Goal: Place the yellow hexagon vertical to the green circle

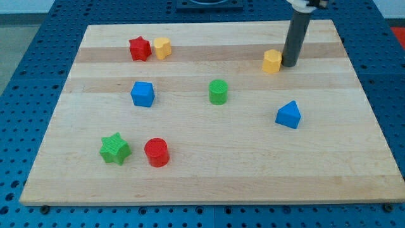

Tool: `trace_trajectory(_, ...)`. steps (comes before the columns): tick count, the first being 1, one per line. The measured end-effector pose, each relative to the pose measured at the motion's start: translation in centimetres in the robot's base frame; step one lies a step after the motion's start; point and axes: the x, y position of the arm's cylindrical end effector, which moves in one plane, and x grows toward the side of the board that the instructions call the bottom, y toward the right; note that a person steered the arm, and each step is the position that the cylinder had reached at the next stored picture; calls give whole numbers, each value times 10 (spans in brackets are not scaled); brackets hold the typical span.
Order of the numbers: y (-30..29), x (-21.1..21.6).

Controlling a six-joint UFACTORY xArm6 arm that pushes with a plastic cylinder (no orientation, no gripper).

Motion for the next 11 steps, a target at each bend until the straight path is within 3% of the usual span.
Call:
trace_trajectory(1,-25,-10)
trace_trajectory(5,-43,36)
trace_trajectory(8,-103,2)
trace_trajectory(11,-114,37)
